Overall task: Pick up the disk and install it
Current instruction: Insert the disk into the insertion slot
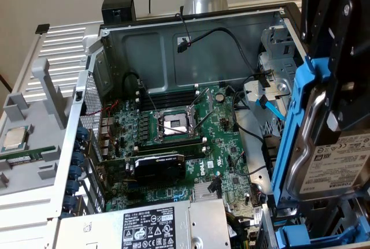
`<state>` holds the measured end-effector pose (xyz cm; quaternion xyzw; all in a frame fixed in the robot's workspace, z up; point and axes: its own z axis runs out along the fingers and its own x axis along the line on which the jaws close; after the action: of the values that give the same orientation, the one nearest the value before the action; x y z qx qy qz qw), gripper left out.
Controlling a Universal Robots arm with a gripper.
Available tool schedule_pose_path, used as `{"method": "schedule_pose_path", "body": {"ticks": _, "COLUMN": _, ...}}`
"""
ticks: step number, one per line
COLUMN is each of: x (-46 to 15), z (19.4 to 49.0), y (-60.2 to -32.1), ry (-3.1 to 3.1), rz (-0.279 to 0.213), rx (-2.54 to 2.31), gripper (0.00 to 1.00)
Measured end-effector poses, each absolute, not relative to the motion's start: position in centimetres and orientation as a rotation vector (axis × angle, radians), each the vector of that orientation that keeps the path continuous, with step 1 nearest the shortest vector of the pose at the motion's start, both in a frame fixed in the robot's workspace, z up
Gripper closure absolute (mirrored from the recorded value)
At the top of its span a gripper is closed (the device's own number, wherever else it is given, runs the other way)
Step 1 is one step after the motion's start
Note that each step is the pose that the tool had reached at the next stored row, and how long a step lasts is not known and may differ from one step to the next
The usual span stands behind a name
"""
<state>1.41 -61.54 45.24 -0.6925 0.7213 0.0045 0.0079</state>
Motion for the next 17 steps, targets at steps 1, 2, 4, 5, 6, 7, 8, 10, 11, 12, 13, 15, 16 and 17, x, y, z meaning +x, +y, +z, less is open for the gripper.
{"method": "schedule_pose_path", "body": {"ticks": 1, "x": 1.4, "z": 45.2, "y": -61.5, "ry": 2.255, "rz": 0.014, "rx": -2.165, "gripper": 0.63}}
{"method": "schedule_pose_path", "body": {"ticks": 2, "x": 1.4, "z": 45.2, "y": -61.5, "ry": 2.255, "rz": 0.014, "rx": -2.165, "gripper": 0.63}}
{"method": "schedule_pose_path", "body": {"ticks": 4, "x": 1.4, "z": 45.2, "y": -61.5, "ry": 2.255, "rz": 0.014, "rx": -2.165, "gripper": 0.63}}
{"method": "schedule_pose_path", "body": {"ticks": 5, "x": 1.4, "z": 45.2, "y": -61.5, "ry": 2.255, "rz": 0.014, "rx": -2.165, "gripper": 0.63}}
{"method": "schedule_pose_path", "body": {"ticks": 6, "x": 1.4, "z": 45.2, "y": -61.5, "ry": 2.255, "rz": 0.014, "rx": -2.165, "gripper": 0.63}}
{"method": "schedule_pose_path", "body": {"ticks": 7, "x": 1.4, "z": 45.2, "y": -61.5, "ry": 2.255, "rz": 0.014, "rx": -2.165, "gripper": 0.63}}
{"method": "schedule_pose_path", "body": {"ticks": 8, "x": 1.4, "z": 45.2, "y": -61.5, "ry": 2.255, "rz": 0.014, "rx": -2.165, "gripper": 0.63}}
{"method": "schedule_pose_path", "body": {"ticks": 10, "x": 1.4, "z": 45.1, "y": -61.5, "ry": 2.255, "rz": 0.014, "rx": -2.165, "gripper": 0.63}}
{"method": "schedule_pose_path", "body": {"ticks": 11, "x": 1.4, "z": 44.9, "y": -61.5, "ry": 2.255, "rz": 0.013, "rx": -2.165, "gripper": 0.63}}
{"method": "schedule_pose_path", "body": {"ticks": 12, "x": 1.4, "z": 44.8, "y": -61.5, "ry": 2.255, "rz": 0.013, "rx": -2.165, "gripper": 0.63}}
{"method": "schedule_pose_path", "body": {"ticks": 13, "x": 1.4, "z": 44.7, "y": -61.5, "ry": 2.255, "rz": 0.013, "rx": -2.165, "gripper": 0.63}}
{"method": "schedule_pose_path", "body": {"ticks": 15, "x": 1.4, "z": 44.4, "y": -61.5, "ry": 2.255, "rz": 0.014, "rx": -2.164, "gripper": 0.63}}
{"method": "schedule_pose_path", "body": {"ticks": 16, "x": 1.4, "z": 44.3, "y": -61.5, "ry": 2.255, "rz": 0.014, "rx": -2.164, "gripper": 0.63}}
{"method": "schedule_pose_path", "body": {"ticks": 17, "x": 1.4, "z": 44.2, "y": -61.5, "ry": 2.255, "rz": 0.014, "rx": -2.164, "gripper": 0.63}}
